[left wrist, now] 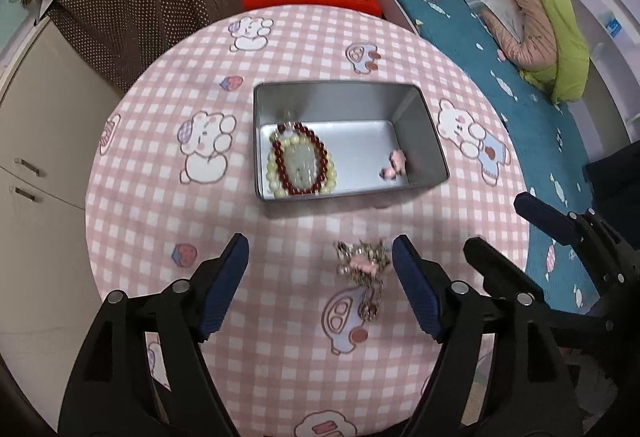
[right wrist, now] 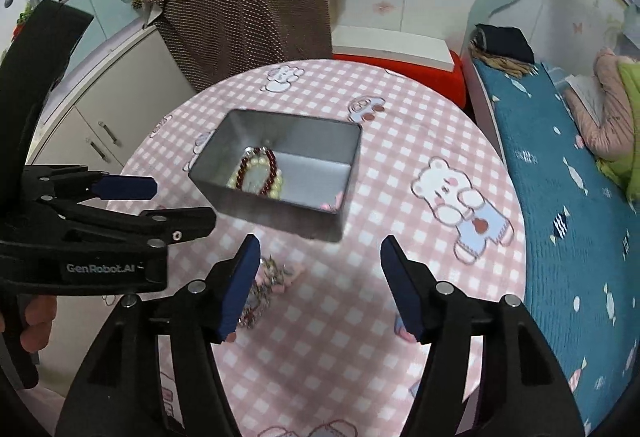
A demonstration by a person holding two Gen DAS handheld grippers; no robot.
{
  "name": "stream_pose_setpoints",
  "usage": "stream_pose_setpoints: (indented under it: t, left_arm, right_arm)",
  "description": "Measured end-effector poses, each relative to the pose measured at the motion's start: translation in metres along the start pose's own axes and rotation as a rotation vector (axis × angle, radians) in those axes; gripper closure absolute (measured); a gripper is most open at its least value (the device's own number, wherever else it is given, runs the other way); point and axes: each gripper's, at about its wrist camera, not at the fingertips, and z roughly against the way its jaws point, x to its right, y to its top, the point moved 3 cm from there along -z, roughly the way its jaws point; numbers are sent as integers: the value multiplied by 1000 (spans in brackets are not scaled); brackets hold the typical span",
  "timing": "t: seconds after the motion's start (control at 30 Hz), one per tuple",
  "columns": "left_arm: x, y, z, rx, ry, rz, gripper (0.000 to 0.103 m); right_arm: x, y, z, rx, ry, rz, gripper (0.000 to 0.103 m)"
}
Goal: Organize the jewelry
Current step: 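Lift both grippers away from the tray, then lower the left gripper onto the silver keychain cluster and close it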
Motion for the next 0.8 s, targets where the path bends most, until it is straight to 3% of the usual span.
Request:
stream_pose_setpoints:
  t: [0.2, 0.57, 0.8]
  left_arm:
    - [5, -18, -9, -35, -5, -17, 15]
    - [23, -37, -43, -128, -36, -79, 16]
    - [39, -47, -70, -182, -23, -121, 33]
  right_arm:
    - [10, -21, 2, -37, -48, -36, 42]
    - [37, -51, 8, -73, -115, -154, 42]
    - [53, -68, 9, -99, -136, -224, 41]
